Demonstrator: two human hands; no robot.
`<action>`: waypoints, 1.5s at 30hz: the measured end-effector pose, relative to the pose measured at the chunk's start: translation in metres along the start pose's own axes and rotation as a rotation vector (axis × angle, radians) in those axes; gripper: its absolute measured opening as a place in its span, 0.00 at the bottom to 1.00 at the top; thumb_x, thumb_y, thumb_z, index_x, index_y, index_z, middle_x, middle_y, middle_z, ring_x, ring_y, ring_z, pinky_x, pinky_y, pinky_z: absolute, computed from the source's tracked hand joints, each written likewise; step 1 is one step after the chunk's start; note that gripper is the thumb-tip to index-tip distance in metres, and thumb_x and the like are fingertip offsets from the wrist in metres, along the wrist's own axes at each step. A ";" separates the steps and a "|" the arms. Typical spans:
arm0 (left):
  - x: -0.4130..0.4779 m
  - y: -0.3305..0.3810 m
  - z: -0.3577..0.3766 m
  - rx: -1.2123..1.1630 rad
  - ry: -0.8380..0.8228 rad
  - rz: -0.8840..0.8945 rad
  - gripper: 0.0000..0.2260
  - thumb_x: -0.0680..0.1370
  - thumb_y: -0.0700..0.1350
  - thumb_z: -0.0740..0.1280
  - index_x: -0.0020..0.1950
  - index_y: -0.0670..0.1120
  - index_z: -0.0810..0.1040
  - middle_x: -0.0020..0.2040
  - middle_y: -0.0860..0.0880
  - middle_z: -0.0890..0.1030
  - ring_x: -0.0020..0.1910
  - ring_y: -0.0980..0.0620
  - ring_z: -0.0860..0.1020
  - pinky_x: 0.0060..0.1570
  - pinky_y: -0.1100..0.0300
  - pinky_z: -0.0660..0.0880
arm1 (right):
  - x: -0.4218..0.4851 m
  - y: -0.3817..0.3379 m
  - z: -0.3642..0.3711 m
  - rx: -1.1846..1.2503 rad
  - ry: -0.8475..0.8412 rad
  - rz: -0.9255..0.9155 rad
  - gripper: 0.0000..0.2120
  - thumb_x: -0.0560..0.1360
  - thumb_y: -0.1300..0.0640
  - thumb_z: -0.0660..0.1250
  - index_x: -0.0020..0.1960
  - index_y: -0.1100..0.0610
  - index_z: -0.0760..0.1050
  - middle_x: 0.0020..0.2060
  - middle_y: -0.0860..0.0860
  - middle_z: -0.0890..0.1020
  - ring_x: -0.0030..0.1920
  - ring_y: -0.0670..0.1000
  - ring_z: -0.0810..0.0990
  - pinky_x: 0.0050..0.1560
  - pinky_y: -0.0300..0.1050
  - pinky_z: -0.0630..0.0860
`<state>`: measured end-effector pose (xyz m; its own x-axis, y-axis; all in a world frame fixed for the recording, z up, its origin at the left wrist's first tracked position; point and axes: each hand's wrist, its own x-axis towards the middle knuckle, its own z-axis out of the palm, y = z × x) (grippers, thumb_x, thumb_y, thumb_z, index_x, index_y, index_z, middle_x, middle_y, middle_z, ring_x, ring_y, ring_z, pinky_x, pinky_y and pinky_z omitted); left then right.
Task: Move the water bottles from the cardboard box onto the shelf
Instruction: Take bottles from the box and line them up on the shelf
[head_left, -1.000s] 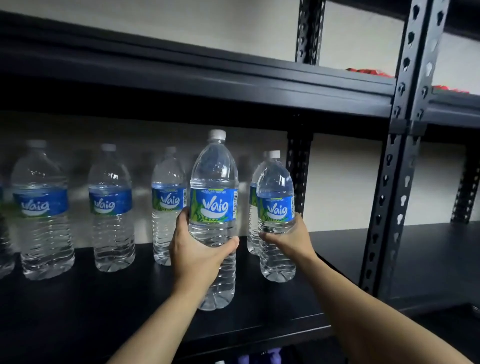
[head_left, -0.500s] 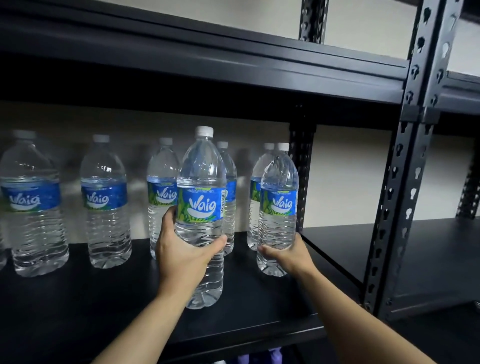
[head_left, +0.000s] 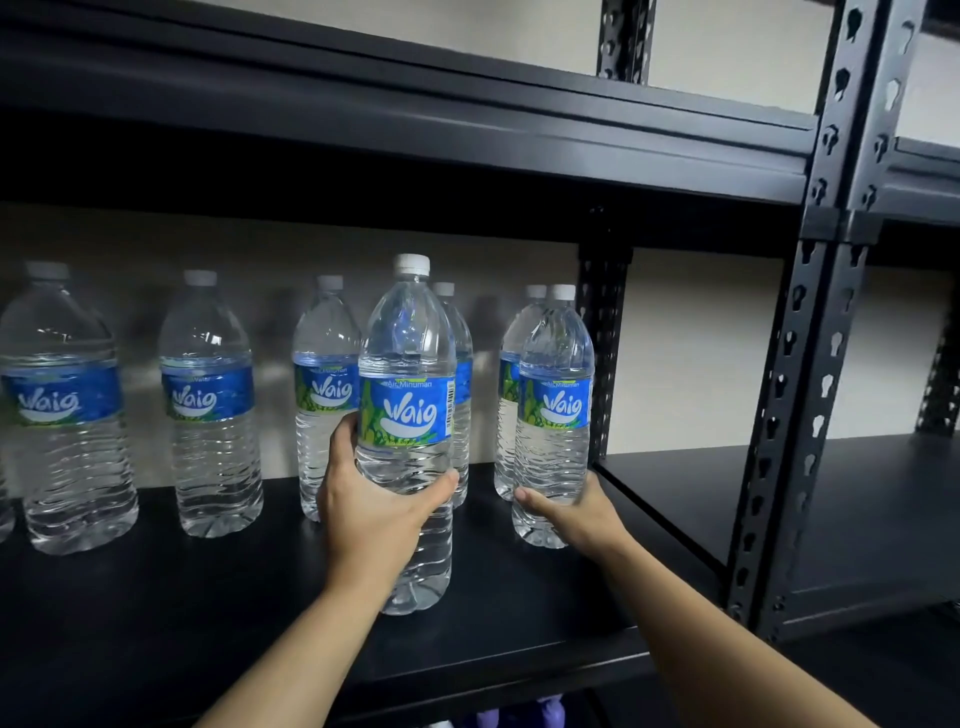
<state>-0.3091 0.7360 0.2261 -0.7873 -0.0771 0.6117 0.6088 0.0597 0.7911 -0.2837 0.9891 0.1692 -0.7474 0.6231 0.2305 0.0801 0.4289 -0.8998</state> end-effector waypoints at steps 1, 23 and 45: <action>0.000 0.001 0.002 -0.002 -0.005 0.002 0.40 0.58 0.46 0.85 0.66 0.49 0.72 0.54 0.53 0.81 0.53 0.51 0.79 0.55 0.58 0.73 | -0.001 0.000 -0.001 -0.025 -0.007 0.022 0.49 0.49 0.25 0.76 0.62 0.49 0.74 0.53 0.42 0.83 0.55 0.44 0.82 0.61 0.47 0.77; 0.011 -0.006 0.076 -0.058 -0.032 -0.060 0.43 0.59 0.43 0.84 0.70 0.44 0.69 0.61 0.47 0.79 0.59 0.49 0.77 0.61 0.58 0.72 | -0.041 0.015 -0.037 -0.972 -0.244 -0.045 0.62 0.55 0.18 0.36 0.79 0.53 0.54 0.79 0.52 0.54 0.79 0.51 0.47 0.76 0.54 0.47; -0.005 -0.078 0.060 0.153 -0.353 -0.343 0.35 0.56 0.53 0.82 0.60 0.52 0.75 0.56 0.50 0.78 0.51 0.54 0.81 0.38 0.70 0.74 | -0.044 0.008 -0.040 -0.960 -0.265 -0.034 0.62 0.53 0.18 0.36 0.79 0.52 0.55 0.79 0.52 0.54 0.79 0.51 0.48 0.77 0.52 0.47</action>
<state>-0.3585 0.7909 0.1614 -0.9403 0.2215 0.2586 0.3091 0.2365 0.9212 -0.2240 0.9910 0.1664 -0.8728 0.4849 0.0548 0.4682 0.8638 -0.1860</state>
